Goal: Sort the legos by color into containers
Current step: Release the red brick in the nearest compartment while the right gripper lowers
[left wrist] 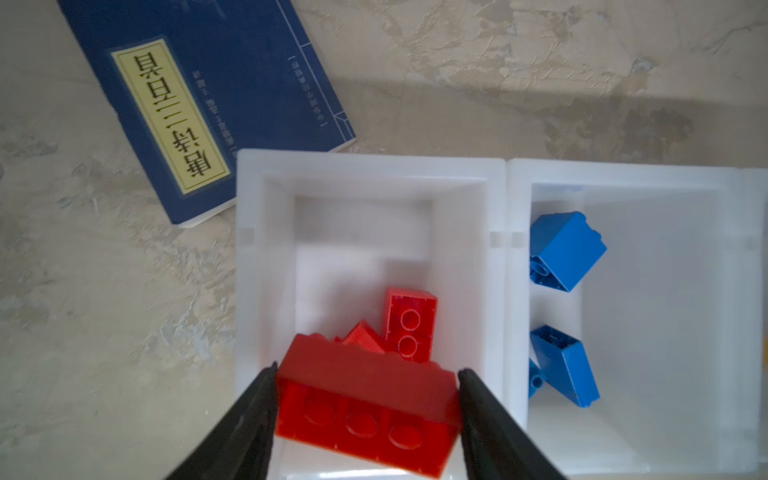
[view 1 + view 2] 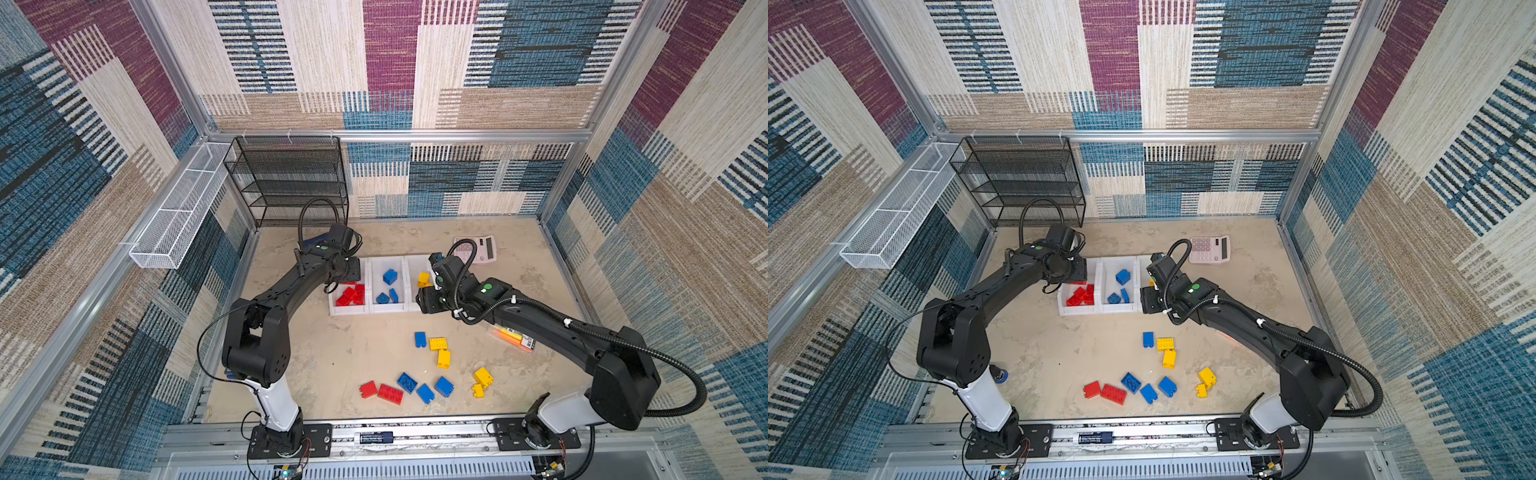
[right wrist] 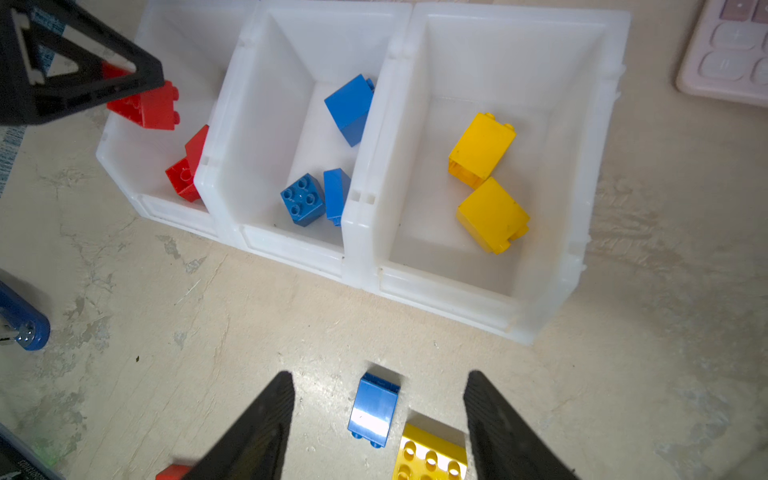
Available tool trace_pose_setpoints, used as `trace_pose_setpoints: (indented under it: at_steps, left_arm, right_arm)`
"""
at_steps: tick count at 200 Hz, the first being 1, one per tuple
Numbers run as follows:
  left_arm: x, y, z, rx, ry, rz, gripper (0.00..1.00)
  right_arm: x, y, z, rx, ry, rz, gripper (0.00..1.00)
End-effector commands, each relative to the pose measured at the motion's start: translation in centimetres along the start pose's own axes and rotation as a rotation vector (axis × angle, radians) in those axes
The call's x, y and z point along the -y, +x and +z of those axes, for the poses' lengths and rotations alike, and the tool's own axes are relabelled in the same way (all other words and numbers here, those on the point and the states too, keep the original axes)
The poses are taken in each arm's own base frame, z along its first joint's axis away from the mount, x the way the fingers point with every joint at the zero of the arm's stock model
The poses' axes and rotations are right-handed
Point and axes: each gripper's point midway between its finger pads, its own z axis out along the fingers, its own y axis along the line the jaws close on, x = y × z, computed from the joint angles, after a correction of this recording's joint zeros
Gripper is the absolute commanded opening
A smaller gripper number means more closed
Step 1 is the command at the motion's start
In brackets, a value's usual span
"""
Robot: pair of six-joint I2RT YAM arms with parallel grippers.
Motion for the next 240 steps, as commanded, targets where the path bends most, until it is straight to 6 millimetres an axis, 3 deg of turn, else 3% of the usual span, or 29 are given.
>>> trace_pose_setpoints:
  at_steps: [1, 61, 72, 118, 169, 195, 240]
  left_arm:
    - [0.0, -0.9, 0.2, 0.009, -0.008, 0.033, 0.70]
    - [-0.2, -1.5, -0.2, 0.033, -0.019, 0.020, 0.76]
    - [-0.3, -1.4, -0.3, 0.032, -0.021, 0.019, 0.82]
    - [0.0, -1.3, -1.6, 0.051, 0.012, 0.012, 0.81]
    - [-0.3, 1.6, -4.1, 0.077, 0.074, -0.037, 0.80]
    - [-1.4, 3.9, -5.6, 0.084, 0.068, -0.055, 0.80]
    - [-4.1, 7.9, -8.4, 0.138, 0.025, -0.113, 0.80]
  right_arm:
    - [0.3, 0.0, -0.4, 0.008, 0.010, 0.011, 0.68]
    - [0.6, 0.3, -0.9, 0.014, 0.015, 0.021, 0.68]
    - [0.6, 0.4, -0.9, 0.013, 0.014, 0.024, 0.68]
    - [0.5, 0.6, -0.9, 0.006, 0.007, 0.023, 0.68]
    - [-0.3, 2.4, -1.1, -0.026, -0.046, -0.026, 0.66]
    - [-2.2, 4.6, -1.1, -0.057, -0.082, -0.093, 0.65]
    - [-8.1, 9.5, -0.5, -0.142, -0.220, -0.238, 0.65]
